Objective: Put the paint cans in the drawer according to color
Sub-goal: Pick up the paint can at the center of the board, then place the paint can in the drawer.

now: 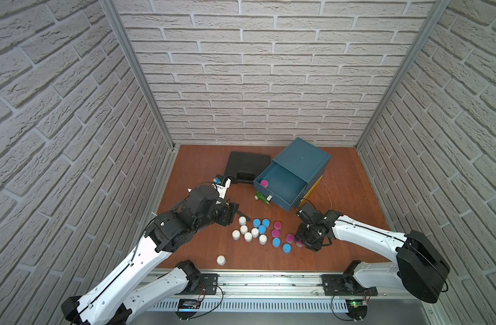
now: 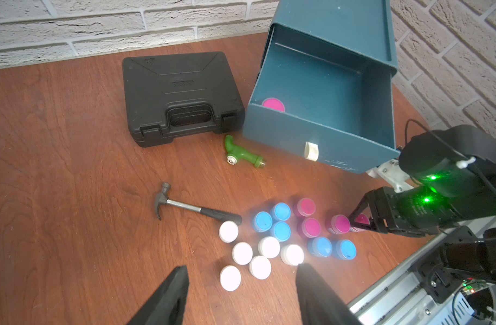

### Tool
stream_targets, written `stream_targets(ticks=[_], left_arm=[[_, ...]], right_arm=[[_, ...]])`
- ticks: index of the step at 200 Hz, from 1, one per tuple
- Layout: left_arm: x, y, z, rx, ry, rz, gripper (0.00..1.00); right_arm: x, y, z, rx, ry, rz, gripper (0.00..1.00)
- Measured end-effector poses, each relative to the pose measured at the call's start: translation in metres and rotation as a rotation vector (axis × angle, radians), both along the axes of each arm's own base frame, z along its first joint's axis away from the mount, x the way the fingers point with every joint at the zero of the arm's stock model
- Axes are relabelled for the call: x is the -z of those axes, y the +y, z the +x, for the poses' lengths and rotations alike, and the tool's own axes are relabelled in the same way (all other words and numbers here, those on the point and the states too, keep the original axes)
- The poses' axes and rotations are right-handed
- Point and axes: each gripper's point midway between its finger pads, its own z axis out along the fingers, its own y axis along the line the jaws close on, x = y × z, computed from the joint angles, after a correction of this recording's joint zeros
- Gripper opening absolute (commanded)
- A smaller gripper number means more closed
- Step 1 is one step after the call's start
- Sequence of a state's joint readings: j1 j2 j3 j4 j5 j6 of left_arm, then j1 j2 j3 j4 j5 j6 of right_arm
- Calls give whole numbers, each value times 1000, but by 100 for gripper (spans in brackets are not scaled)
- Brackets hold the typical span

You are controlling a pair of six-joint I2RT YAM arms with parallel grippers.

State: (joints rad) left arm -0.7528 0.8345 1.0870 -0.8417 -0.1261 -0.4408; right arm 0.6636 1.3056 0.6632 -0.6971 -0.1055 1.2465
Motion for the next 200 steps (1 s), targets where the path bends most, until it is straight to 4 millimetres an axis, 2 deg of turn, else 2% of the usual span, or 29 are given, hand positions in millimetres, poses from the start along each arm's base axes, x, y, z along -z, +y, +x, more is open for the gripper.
stream_targets(ticks=[37,71,89,96,109,122,146,162,172,185,200], left_arm=[[0,-1,1,0,-2,-2,66],[0,-1,1,0,-2,-2,66],[0,-1,1,0,-2,-2,66],[0,-1,1,0,-1,-2,66],[0,-1,1,-1,-1,-2,66],[0,-1,1,0,1,-1,66],[2,-2,2,0,6,4,66],[4,-3,3,0,11,9,66],[4,-5,5,0,11,9,66],[4,-7,6,2,11,7,66],[4,-9,9,3,12,7,66]], right_arm=[[0,-6,-2,-11,6,-30,37],[-3,-12,-2,-30,5,-73,8],[-16,-22,-2,-40,-7,-120,2],[-27,-25,1,-44,-27,-139,2],[-61,-29,13,-53,-112,-153,2],[-108,-29,29,-66,-232,-145,2],[-210,-21,62,-113,-473,-105,2],[-260,-10,81,-171,-571,-93,2],[-280,1,93,-212,-605,-91,2],[-294,19,112,-276,-618,-96,2],[-290,45,137,-350,-589,-109,2]])
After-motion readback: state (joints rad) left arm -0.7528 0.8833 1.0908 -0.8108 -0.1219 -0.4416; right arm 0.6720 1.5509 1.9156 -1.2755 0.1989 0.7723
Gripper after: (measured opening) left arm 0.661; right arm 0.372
